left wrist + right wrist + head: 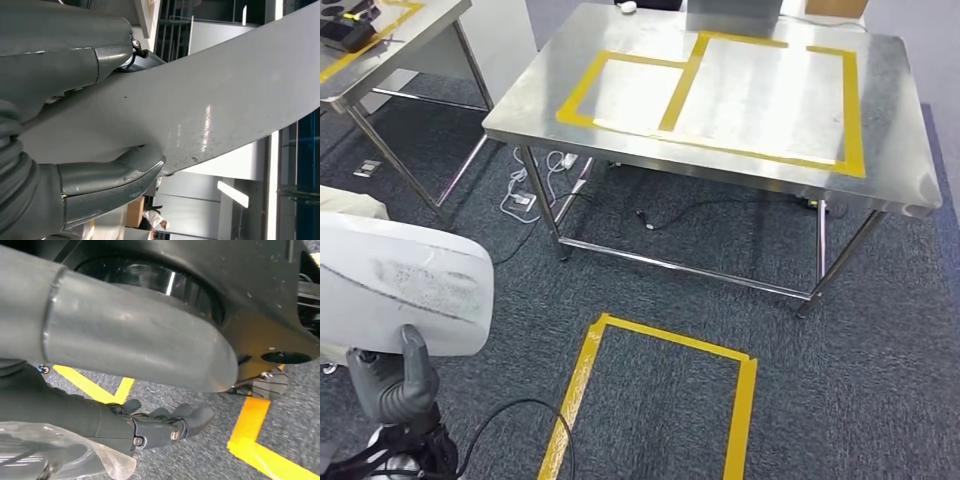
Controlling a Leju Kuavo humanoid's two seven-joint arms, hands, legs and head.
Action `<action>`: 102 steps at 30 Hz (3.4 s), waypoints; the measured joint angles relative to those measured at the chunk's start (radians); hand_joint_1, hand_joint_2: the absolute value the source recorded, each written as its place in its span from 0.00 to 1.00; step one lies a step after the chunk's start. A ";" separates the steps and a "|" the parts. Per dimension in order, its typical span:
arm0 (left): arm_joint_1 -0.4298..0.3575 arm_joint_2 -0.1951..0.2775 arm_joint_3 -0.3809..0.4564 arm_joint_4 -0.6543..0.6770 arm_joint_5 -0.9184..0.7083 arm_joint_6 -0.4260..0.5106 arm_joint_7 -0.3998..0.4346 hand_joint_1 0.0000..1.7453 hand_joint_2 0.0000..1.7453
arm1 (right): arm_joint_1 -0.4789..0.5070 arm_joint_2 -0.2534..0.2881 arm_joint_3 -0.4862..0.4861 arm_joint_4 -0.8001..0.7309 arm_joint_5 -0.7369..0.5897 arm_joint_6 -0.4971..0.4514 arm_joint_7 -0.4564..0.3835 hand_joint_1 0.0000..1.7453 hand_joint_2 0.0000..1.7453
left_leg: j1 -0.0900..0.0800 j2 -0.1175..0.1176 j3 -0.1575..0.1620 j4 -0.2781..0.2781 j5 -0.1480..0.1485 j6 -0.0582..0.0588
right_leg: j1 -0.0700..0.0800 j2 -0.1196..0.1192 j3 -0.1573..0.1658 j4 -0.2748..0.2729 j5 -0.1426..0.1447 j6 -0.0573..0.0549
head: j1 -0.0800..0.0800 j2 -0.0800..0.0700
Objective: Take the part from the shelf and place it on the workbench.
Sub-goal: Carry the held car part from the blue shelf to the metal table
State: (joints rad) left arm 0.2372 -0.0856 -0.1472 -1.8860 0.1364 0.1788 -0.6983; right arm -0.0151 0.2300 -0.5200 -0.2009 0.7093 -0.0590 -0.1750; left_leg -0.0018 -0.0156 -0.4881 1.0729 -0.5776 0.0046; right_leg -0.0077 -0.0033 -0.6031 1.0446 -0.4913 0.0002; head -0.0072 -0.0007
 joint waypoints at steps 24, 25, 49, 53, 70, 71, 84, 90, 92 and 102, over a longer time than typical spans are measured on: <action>-0.013 0.004 -0.003 0.009 0.001 0.000 -0.001 1.00 1.00 | -0.002 -0.006 -0.006 0.001 -0.033 0.024 -0.004 0.00 0.00 | -0.015 0.013 -0.050 -0.018 0.038 0.053 | 0.023 -0.024 -0.034 0.084 -0.054 0.015 | 0.010 0.000; -0.012 0.004 -0.003 0.009 0.001 0.000 -0.001 1.00 1.00 | -0.003 -0.007 -0.009 0.001 -0.036 0.027 -0.005 0.00 0.00 | -0.014 0.017 -0.043 -0.021 0.032 0.051 | 0.032 -0.039 -0.024 0.041 -0.040 0.004 | 0.010 0.000; -0.005 0.004 -0.005 0.012 0.004 0.001 -0.001 1.00 1.00 | -0.004 -0.009 -0.029 0.001 -0.031 0.025 -0.006 0.00 0.00 | 0.022 -0.006 -0.074 -0.037 0.069 0.020 | -0.014 0.017 -0.058 0.173 -0.131 0.051 | 0.007 0.000; -0.004 0.004 -0.005 0.012 0.004 0.001 -0.001 1.00 1.00 | -0.001 -0.010 -0.029 0.001 -0.027 0.024 -0.001 0.00 0.00 | 0.009 0.005 -0.060 -0.037 0.055 0.029 | -0.006 0.011 -0.095 0.192 -0.079 0.036 | 0.006 0.000; -0.005 0.005 -0.005 0.013 0.004 0.001 -0.001 1.00 1.00 | -0.001 -0.010 -0.029 0.001 -0.026 0.024 0.004 0.00 0.00 | 0.013 0.007 -0.132 0.066 0.066 -0.019 | 0.006 0.013 0.064 -0.038 -0.024 -0.003 | 0.004 0.000; -0.006 0.005 -0.005 0.013 0.004 0.001 -0.001 1.00 1.00 | -0.002 -0.010 -0.029 0.001 -0.025 0.025 0.005 0.00 0.00 | 0.012 0.007 -0.109 0.012 0.084 -0.014 | 0.008 0.014 0.066 -0.037 -0.029 0.002 | 0.004 0.000; 0.002 0.004 -0.005 0.013 0.001 -0.008 -0.001 1.00 1.00 | 0.002 -0.010 -0.029 0.001 -0.018 0.027 0.009 0.00 0.00 | 0.012 0.009 -0.031 -0.058 0.047 0.028 | -0.001 0.010 -0.080 0.154 -0.054 0.049 | 0.020 0.000; 0.003 0.001 -0.005 0.013 -0.002 -0.020 -0.001 1.00 1.00 | 0.003 -0.010 -0.029 0.002 -0.015 0.028 0.010 0.00 0.00 | 0.010 0.010 -0.002 -0.054 0.020 -0.004 | 0.005 0.003 -0.006 -0.012 0.006 0.014 | 0.019 0.000; 0.002 0.001 -0.005 0.013 -0.003 -0.023 -0.001 1.00 1.00 | 0.005 -0.010 -0.029 0.002 -0.015 0.028 0.010 0.00 0.00 | 0.011 0.010 -0.026 -0.002 0.022 -0.010 | 0.003 0.002 0.009 -0.018 0.004 0.003 | 0.018 0.000; 0.005 0.001 -0.004 0.012 -0.010 -0.030 -0.001 1.00 1.00 | 0.002 -0.009 -0.029 0.002 -0.013 0.027 0.010 0.00 0.00 | -0.015 0.011 -0.143 0.004 0.089 0.026 | 0.019 0.009 0.098 -0.025 -0.070 -0.012 | 0.020 0.000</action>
State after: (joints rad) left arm 0.2418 -0.0848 -0.1514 -1.8736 0.1260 0.1487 -0.6989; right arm -0.0131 0.2209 -0.5486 -0.1988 0.6964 -0.0324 -0.1652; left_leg -0.0170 -0.0041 -0.6307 1.0768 -0.4881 0.0303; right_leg 0.0109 0.0062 -0.5048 1.0199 -0.5617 -0.0116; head 0.0130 -0.0004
